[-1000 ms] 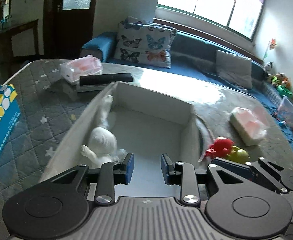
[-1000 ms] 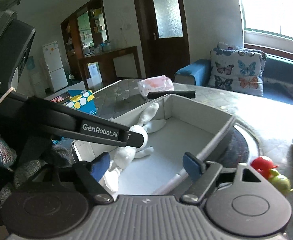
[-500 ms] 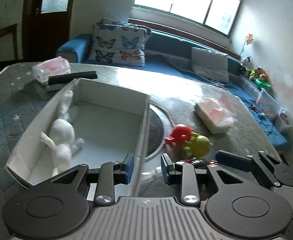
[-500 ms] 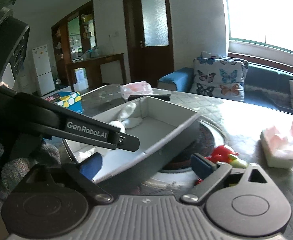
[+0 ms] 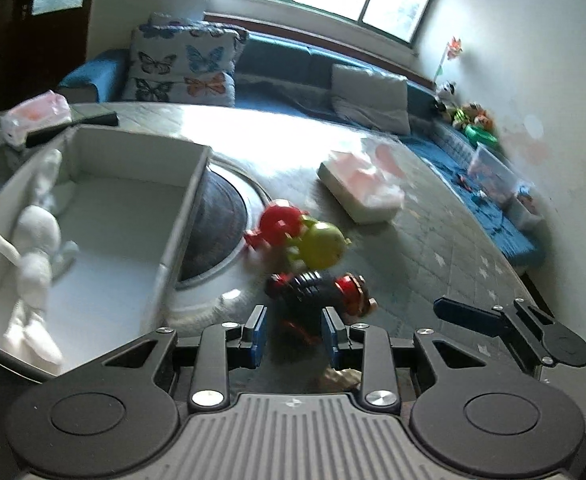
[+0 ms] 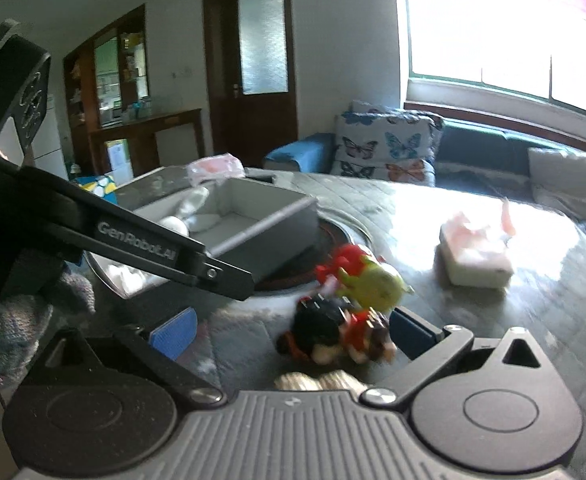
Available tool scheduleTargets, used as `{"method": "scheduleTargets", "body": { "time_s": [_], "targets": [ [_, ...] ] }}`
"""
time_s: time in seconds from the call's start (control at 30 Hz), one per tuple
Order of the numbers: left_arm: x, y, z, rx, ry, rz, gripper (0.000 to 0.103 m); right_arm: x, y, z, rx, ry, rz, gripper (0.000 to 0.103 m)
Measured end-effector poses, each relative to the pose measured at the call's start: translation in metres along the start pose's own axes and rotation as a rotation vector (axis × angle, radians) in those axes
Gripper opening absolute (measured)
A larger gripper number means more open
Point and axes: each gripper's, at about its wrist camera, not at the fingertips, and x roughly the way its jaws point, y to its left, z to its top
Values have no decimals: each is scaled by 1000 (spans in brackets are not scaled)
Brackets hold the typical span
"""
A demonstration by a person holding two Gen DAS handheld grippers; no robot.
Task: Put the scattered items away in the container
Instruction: 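Move both grippers to the tan peanut-shaped toy, then close the left gripper on the peanut toy while the right gripper clamps its other side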
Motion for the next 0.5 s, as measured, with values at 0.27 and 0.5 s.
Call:
{"method": "scheduleTargets", "body": {
  "time_s": [0.27, 0.5],
  "targets": [
    [20, -12, -15, 21, 74, -63, 32, 10, -12, -29, 17, 92, -22, 103],
    [27, -18, -21, 32, 106, -85, 32, 17, -14, -38, 29, 117, -18, 103]
  ]
}}
